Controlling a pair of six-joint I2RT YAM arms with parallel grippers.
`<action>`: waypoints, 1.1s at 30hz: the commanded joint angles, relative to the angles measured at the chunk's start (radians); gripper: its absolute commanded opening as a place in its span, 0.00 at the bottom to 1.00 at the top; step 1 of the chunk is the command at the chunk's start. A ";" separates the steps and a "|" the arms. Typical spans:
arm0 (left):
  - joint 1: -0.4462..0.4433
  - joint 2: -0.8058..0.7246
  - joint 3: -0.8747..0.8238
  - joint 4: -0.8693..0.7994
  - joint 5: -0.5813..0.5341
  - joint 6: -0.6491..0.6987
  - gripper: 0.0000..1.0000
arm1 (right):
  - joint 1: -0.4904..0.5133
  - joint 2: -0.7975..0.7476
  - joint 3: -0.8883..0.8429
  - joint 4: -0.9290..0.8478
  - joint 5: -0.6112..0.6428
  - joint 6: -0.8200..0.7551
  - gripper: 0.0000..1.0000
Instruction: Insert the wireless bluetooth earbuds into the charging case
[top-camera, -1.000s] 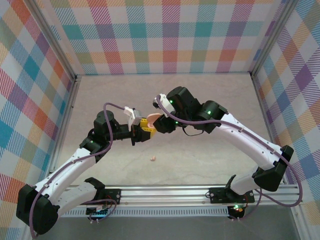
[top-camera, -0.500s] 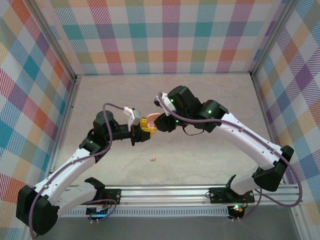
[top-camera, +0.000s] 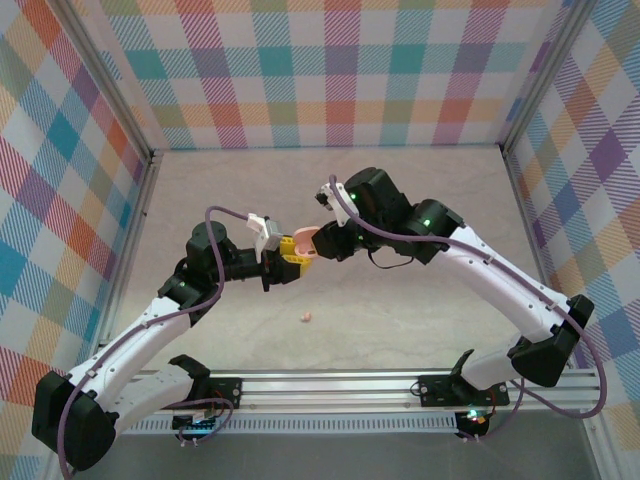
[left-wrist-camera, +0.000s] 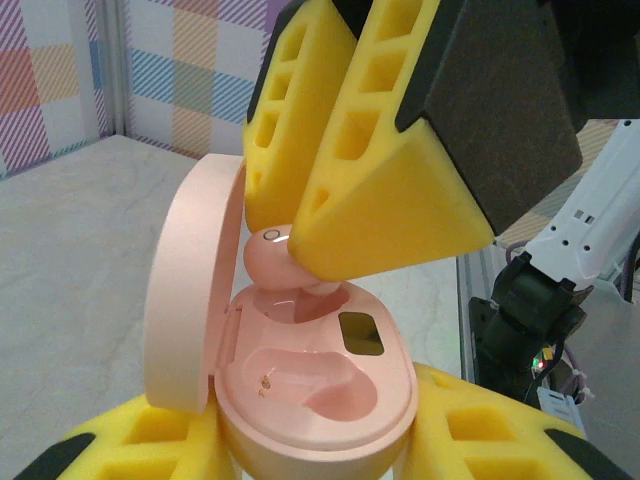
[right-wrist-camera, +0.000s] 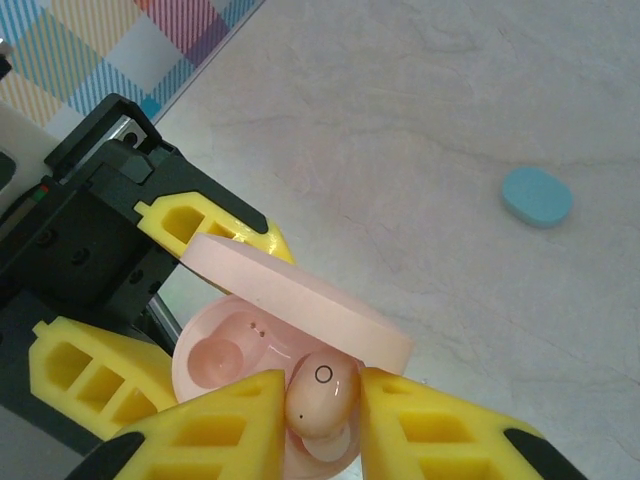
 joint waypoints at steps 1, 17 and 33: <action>-0.017 -0.014 0.021 0.047 0.021 0.016 0.04 | -0.006 -0.028 -0.027 0.024 -0.031 0.028 0.25; -0.017 -0.005 0.031 0.044 0.022 0.019 0.04 | -0.008 -0.065 -0.092 0.103 -0.030 0.081 0.17; -0.017 -0.010 0.024 0.051 0.018 0.017 0.04 | -0.034 -0.145 -0.224 0.266 -0.063 0.197 0.17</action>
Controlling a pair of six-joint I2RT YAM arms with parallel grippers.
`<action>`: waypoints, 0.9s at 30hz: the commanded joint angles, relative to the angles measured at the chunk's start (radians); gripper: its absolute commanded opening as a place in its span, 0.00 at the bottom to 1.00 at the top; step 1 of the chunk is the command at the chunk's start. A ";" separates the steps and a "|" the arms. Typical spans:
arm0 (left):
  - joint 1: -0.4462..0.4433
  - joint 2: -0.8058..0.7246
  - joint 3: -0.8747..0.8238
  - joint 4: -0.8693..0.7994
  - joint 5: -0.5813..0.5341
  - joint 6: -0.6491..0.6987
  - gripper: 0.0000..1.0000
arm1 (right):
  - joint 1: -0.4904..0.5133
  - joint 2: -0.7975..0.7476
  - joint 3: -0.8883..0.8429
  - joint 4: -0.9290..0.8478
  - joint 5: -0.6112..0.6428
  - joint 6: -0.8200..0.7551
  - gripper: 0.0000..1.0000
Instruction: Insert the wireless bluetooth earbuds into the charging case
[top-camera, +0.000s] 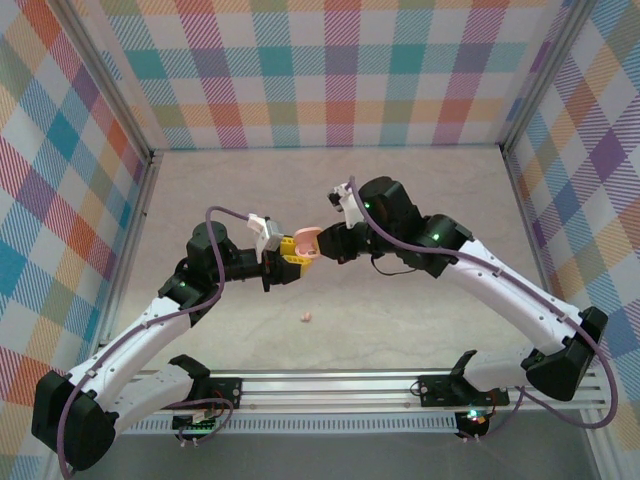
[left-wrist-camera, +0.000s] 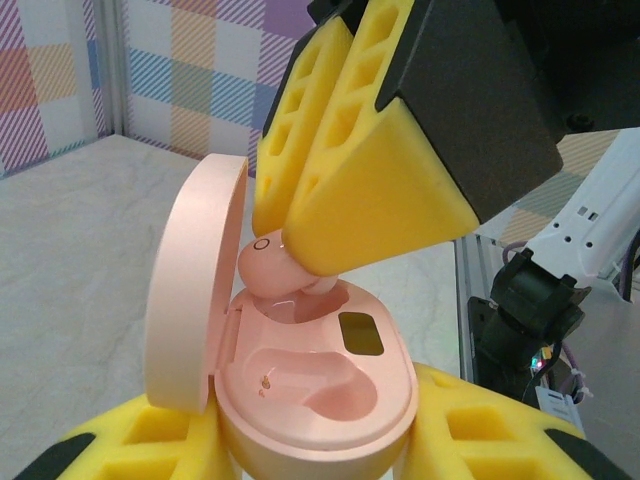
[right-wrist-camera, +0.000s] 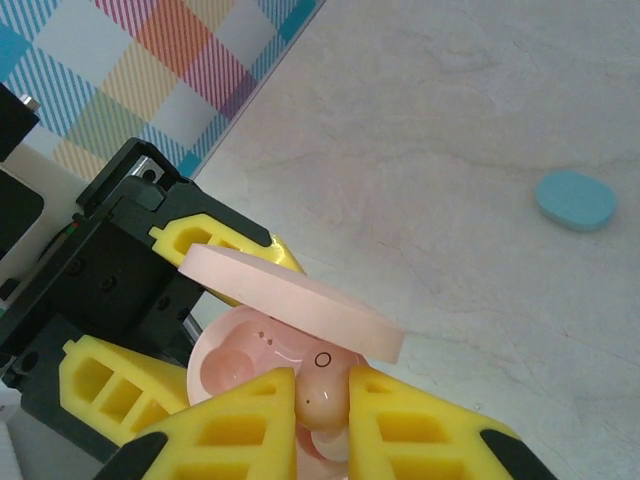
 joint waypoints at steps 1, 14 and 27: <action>-0.013 -0.009 0.025 0.052 0.020 0.016 0.04 | -0.008 -0.035 -0.039 0.066 -0.016 0.048 0.17; -0.013 0.000 0.026 0.066 0.024 0.004 0.04 | -0.008 -0.054 -0.091 0.140 -0.051 0.102 0.17; -0.013 0.002 0.028 0.066 0.020 0.005 0.04 | -0.008 -0.079 -0.130 0.143 -0.044 0.115 0.26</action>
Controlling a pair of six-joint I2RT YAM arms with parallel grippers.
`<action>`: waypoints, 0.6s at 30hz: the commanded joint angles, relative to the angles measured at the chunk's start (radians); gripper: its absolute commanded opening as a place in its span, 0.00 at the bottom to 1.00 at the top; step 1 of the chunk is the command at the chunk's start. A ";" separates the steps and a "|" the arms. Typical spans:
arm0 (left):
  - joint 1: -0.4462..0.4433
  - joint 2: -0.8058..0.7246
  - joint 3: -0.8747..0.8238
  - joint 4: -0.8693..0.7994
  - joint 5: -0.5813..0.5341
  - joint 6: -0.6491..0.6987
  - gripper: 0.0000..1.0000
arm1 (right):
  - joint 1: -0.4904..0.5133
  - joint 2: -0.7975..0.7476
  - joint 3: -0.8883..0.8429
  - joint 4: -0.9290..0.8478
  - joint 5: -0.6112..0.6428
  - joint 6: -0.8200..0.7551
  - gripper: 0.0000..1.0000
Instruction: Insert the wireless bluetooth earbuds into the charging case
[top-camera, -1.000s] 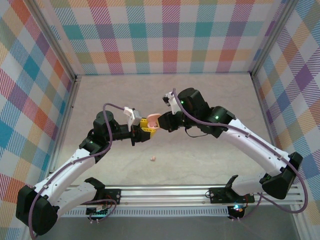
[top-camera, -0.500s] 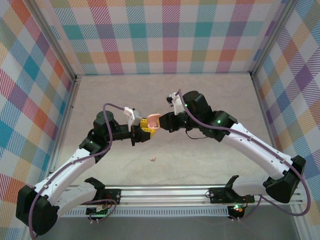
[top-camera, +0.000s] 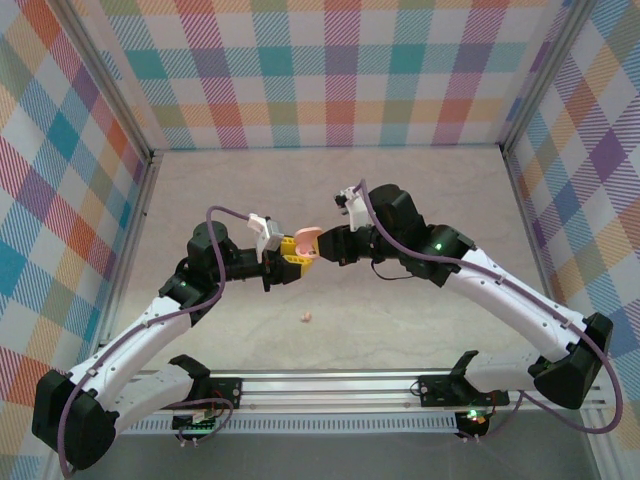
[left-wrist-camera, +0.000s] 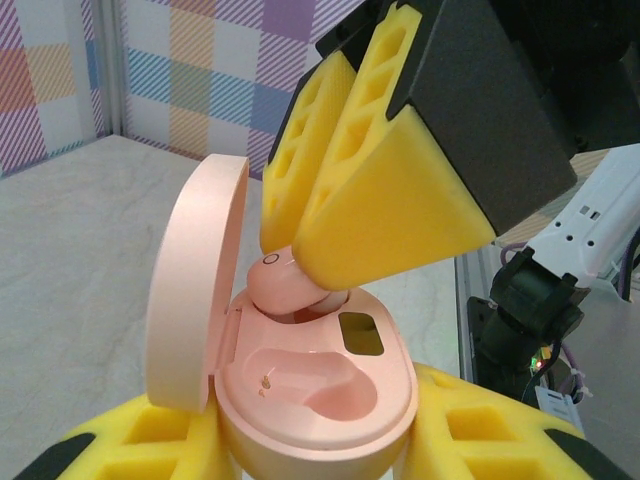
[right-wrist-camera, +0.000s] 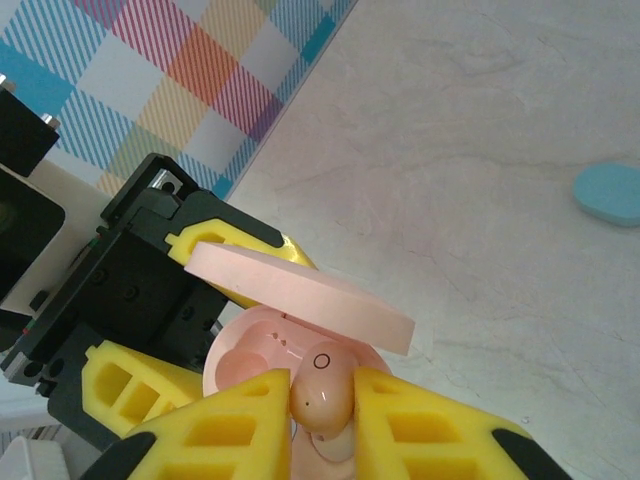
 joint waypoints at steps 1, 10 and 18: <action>-0.013 -0.003 0.028 0.059 0.018 0.006 0.04 | -0.003 -0.033 -0.023 0.010 -0.006 0.010 0.30; -0.012 0.008 0.036 0.061 0.022 0.007 0.04 | -0.004 -0.048 0.026 -0.034 0.042 -0.020 0.39; -0.013 0.002 0.020 0.047 -0.011 0.012 0.04 | -0.013 -0.065 0.024 -0.049 0.053 -0.012 0.39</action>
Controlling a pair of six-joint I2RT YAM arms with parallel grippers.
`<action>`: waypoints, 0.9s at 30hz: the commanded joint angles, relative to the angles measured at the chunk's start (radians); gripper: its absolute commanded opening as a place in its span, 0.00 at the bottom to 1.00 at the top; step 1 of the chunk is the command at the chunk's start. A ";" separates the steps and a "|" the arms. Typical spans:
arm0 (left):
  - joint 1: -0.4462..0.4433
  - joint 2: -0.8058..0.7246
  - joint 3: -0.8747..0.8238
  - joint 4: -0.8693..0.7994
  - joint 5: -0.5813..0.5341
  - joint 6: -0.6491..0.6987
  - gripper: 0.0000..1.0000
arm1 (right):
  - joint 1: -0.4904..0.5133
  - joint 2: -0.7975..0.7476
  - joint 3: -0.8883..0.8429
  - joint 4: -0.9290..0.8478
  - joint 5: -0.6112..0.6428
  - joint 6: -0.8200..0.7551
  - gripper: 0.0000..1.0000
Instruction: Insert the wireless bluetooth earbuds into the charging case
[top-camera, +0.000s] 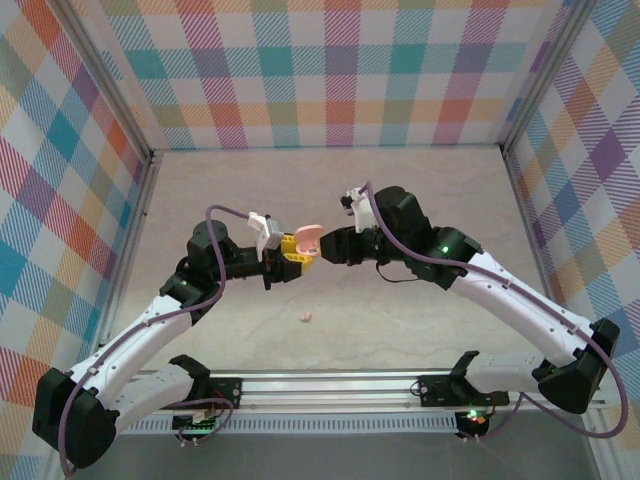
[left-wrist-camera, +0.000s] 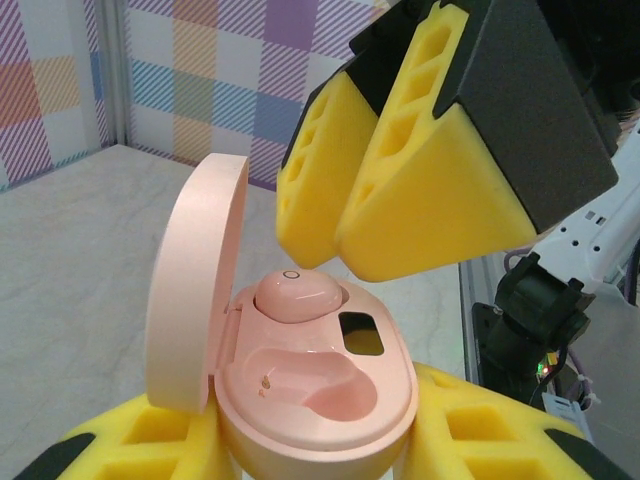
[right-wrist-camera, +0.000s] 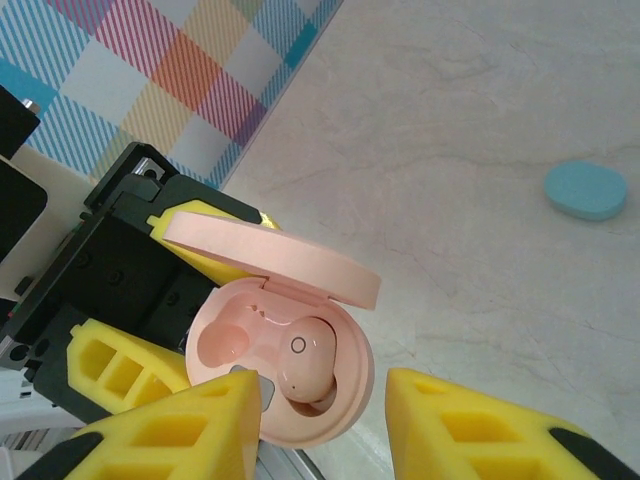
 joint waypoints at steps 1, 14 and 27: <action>-0.013 -0.009 0.013 0.023 -0.011 0.012 0.04 | -0.015 -0.038 0.027 -0.019 0.013 0.003 0.39; -0.013 -0.080 -0.057 -0.029 -0.125 -0.029 0.03 | -0.097 -0.130 -0.059 -0.084 0.040 0.029 0.43; -0.007 -0.091 -0.078 -0.129 -0.219 -0.072 0.02 | -0.112 -0.018 -0.246 0.099 -0.067 0.092 0.42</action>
